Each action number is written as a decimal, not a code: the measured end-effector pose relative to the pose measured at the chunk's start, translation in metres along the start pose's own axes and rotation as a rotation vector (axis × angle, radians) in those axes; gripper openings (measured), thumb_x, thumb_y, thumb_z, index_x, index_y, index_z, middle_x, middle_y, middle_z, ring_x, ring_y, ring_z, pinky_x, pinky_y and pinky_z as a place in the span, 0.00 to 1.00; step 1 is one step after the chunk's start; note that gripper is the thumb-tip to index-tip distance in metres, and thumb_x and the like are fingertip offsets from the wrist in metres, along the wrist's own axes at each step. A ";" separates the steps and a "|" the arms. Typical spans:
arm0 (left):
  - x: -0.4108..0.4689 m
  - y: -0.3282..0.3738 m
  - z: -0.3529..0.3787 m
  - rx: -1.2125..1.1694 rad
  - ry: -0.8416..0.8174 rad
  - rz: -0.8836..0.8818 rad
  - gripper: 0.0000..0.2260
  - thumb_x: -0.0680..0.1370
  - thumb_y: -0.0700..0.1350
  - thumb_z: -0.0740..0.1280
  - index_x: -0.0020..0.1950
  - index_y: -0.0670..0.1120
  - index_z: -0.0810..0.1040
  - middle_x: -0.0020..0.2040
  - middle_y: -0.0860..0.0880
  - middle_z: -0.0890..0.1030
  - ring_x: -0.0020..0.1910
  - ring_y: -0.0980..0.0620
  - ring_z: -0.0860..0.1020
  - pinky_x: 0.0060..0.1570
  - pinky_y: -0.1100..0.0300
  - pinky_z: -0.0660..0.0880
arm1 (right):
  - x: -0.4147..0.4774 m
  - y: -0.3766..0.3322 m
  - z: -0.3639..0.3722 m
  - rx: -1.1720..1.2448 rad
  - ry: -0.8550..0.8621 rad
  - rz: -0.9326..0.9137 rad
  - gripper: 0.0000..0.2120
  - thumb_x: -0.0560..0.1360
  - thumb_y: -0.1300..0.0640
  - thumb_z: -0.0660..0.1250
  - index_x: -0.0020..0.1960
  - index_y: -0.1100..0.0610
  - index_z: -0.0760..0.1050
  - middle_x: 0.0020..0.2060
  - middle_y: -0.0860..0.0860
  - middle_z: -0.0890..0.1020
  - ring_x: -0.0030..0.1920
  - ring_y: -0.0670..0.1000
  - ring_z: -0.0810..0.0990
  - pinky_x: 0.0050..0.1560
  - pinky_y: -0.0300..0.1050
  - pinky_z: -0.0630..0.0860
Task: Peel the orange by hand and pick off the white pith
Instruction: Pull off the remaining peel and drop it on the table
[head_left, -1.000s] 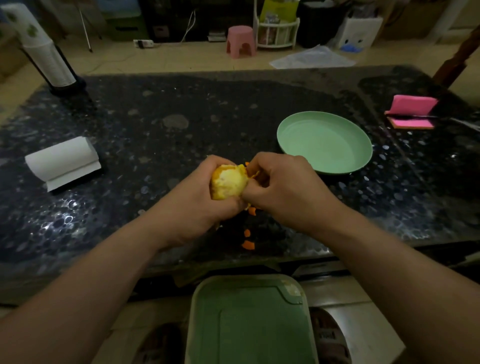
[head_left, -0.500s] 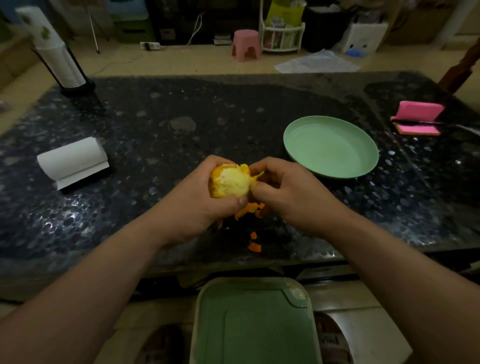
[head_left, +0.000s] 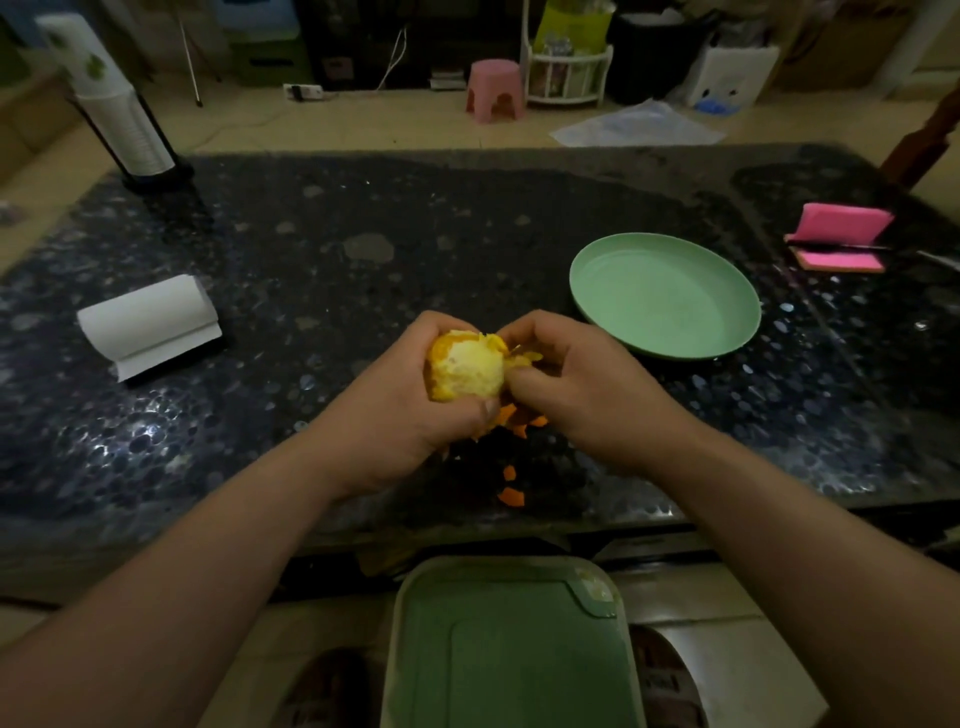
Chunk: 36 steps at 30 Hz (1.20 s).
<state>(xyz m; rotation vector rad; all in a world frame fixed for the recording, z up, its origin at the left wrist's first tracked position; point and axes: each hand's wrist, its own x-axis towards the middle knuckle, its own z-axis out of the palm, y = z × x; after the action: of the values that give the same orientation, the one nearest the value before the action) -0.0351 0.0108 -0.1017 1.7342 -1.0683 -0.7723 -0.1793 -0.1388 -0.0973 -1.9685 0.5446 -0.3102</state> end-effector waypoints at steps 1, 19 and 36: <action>0.000 0.000 -0.001 -0.006 -0.005 -0.002 0.22 0.76 0.43 0.77 0.65 0.57 0.73 0.56 0.50 0.79 0.45 0.60 0.80 0.43 0.58 0.81 | -0.001 -0.002 -0.002 0.005 -0.026 0.005 0.09 0.80 0.61 0.70 0.57 0.50 0.80 0.43 0.54 0.87 0.42 0.54 0.88 0.47 0.65 0.85; 0.004 -0.003 -0.003 -0.301 -0.044 -0.053 0.24 0.74 0.40 0.78 0.67 0.52 0.75 0.51 0.46 0.82 0.40 0.51 0.81 0.34 0.57 0.79 | 0.003 -0.002 0.005 0.444 0.054 0.122 0.07 0.77 0.71 0.70 0.51 0.60 0.80 0.39 0.61 0.85 0.38 0.55 0.85 0.40 0.47 0.84; 0.003 0.001 -0.001 -0.385 -0.105 -0.091 0.26 0.71 0.43 0.76 0.69 0.48 0.74 0.48 0.45 0.83 0.39 0.46 0.79 0.32 0.55 0.76 | -0.005 -0.010 -0.007 0.071 -0.009 0.020 0.14 0.71 0.61 0.78 0.52 0.53 0.78 0.45 0.56 0.85 0.39 0.54 0.87 0.40 0.57 0.87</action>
<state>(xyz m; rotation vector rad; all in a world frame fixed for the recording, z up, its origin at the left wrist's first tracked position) -0.0329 0.0084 -0.1007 1.4321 -0.8461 -1.0612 -0.1840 -0.1382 -0.0854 -1.8943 0.5402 -0.3046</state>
